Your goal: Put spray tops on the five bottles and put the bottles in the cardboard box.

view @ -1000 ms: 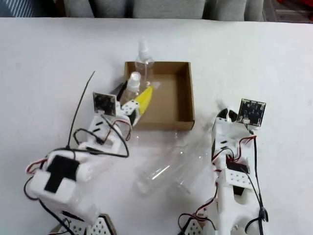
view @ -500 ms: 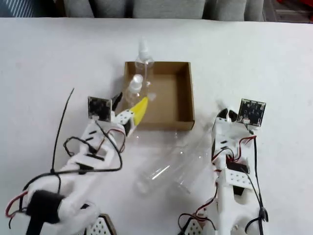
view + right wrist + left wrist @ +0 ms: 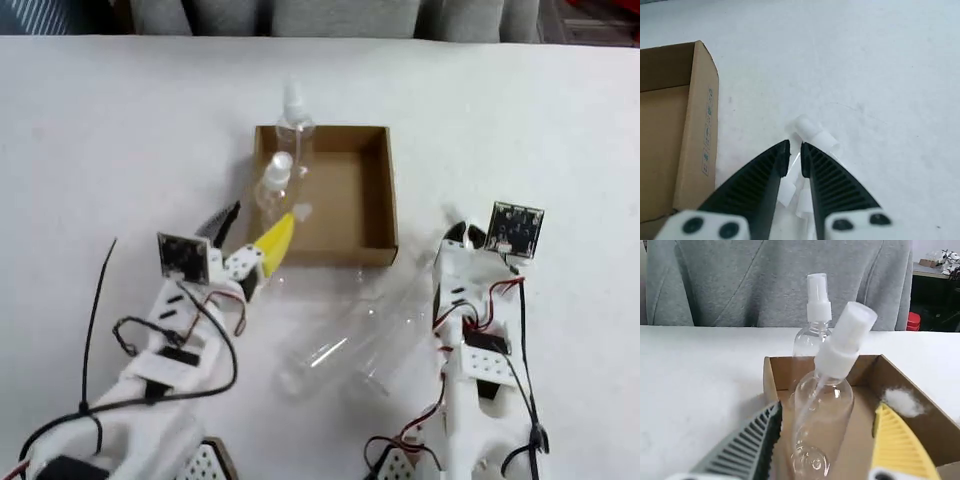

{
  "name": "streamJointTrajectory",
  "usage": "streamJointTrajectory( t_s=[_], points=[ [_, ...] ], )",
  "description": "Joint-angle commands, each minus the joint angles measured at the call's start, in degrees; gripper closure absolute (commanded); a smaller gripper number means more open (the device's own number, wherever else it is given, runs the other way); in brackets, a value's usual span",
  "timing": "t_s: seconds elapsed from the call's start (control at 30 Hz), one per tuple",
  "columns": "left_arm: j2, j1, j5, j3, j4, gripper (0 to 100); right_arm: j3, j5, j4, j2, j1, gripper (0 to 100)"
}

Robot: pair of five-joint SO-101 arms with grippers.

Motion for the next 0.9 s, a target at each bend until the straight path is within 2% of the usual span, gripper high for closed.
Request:
streamJointTrajectory(
  t_s=[0.0, 0.27, 0.33, 0.5, 0.63, 0.87],
  points=[
    [-6.0, -0.7, -0.1, 1.8, 0.6, 72, -0.3, 0.8, -0.7, 0.0, 0.0, 98.1],
    [-14.2, -6.9, 0.0, 1.8, 13.4, 73, -0.3, 0.8, -0.7, 0.0, 0.0, 98.1],
    [-16.7, -7.7, 0.4, 1.8, 16.7, 78, -0.3, 0.8, -0.7, 0.0, 0.0, 98.1],
    [-24.0, -9.4, 1.7, 2.0, 25.0, 98, -0.3, 0.8, -0.7, 0.0, 0.0, 98.1],
    [-29.4, -10.9, 1.8, 2.2, 32.6, 94, 0.4, 0.8, -1.0, 0.0, 0.0, 98.1],
    [-37.5, -11.3, 1.6, 2.7, 44.5, 94, 1.0, 0.9, 0.0, -0.5, 0.0, 98.1]
  ],
)
